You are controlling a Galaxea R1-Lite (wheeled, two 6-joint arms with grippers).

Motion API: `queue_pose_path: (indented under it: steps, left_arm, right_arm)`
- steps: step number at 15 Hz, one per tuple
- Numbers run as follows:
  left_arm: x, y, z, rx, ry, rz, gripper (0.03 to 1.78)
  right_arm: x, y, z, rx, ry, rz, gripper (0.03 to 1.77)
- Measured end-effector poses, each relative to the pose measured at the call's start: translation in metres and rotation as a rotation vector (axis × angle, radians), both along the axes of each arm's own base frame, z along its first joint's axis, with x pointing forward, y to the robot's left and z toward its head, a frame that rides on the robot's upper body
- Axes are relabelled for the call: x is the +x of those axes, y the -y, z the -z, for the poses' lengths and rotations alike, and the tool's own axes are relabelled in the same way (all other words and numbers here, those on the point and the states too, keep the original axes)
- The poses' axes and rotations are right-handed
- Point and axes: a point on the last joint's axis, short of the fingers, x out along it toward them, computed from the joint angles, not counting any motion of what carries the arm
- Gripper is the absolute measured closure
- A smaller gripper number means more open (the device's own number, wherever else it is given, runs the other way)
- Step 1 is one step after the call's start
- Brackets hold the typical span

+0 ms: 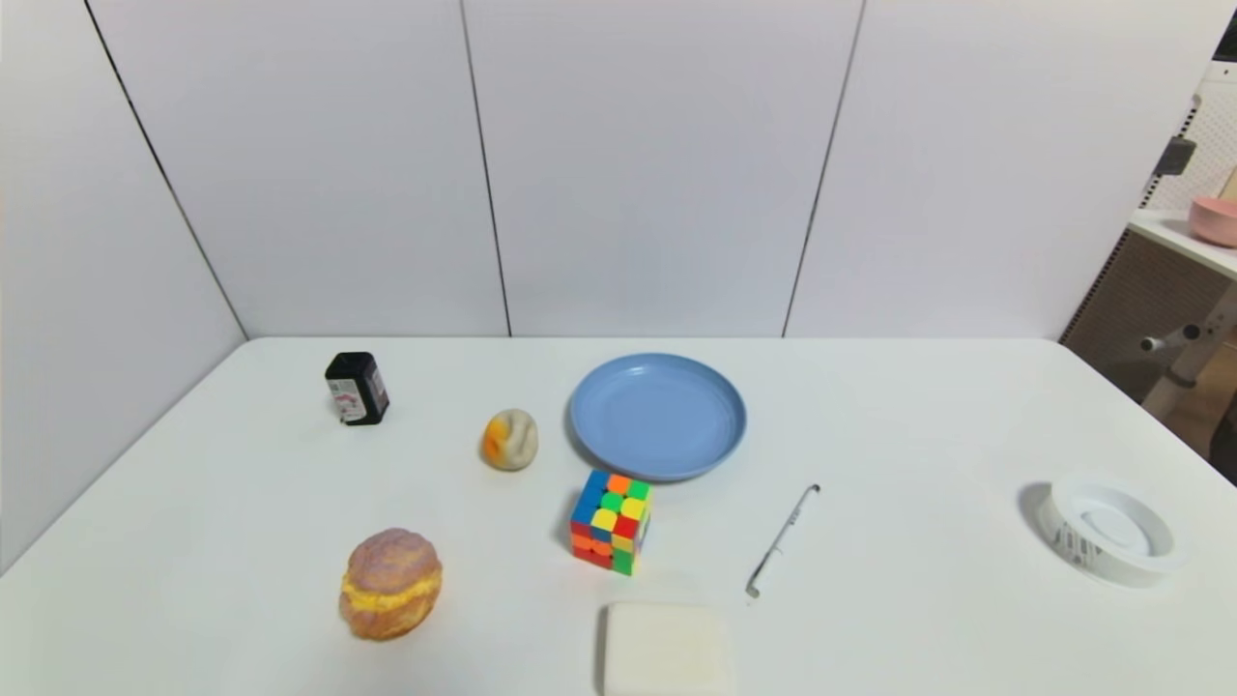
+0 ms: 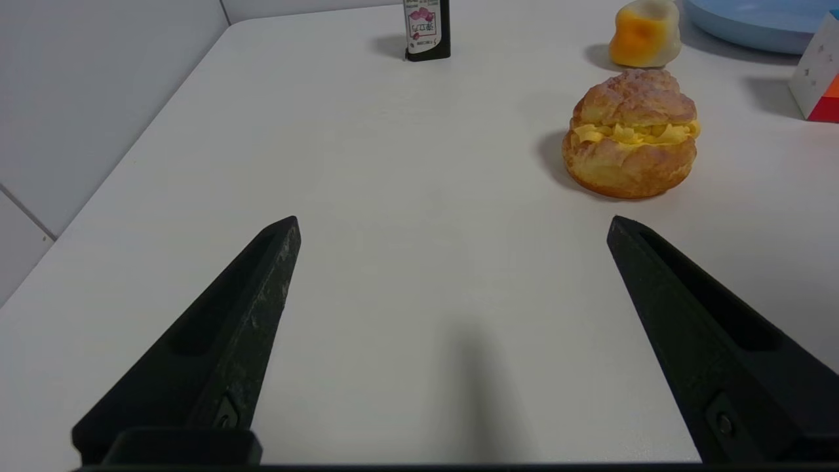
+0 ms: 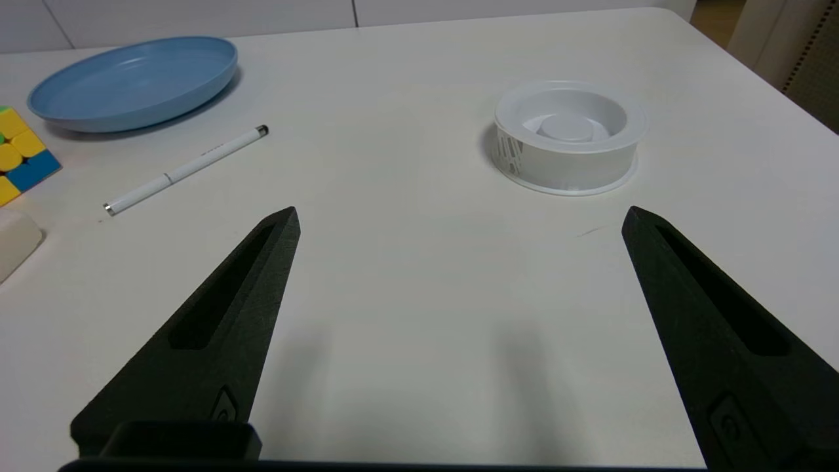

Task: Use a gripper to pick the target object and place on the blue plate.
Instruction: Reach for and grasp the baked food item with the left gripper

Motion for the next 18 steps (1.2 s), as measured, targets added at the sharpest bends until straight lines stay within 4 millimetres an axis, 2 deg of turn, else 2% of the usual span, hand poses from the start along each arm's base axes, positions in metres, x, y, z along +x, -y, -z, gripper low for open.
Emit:
queue_pose_path:
  steps: [13, 15, 18]
  left_arm:
    - [0.002, -0.001, -0.001, -0.062, -0.017, -0.028, 0.12]
    - [0.006, -0.001, -0.013, -0.056, -0.047, -0.029, 0.12]
    - [0.025, 0.000, -0.056, 0.017, -0.104, -0.003, 0.12]
  right_arm:
    - [0.000, 0.000, 0.000, 0.000, 0.000, 0.000, 0.10]
    - [0.000, 0.000, 0.000, -0.001, 0.000, 0.000, 0.10]
    - [0.000, 0.000, 0.000, 0.000, 0.000, 0.000, 0.10]
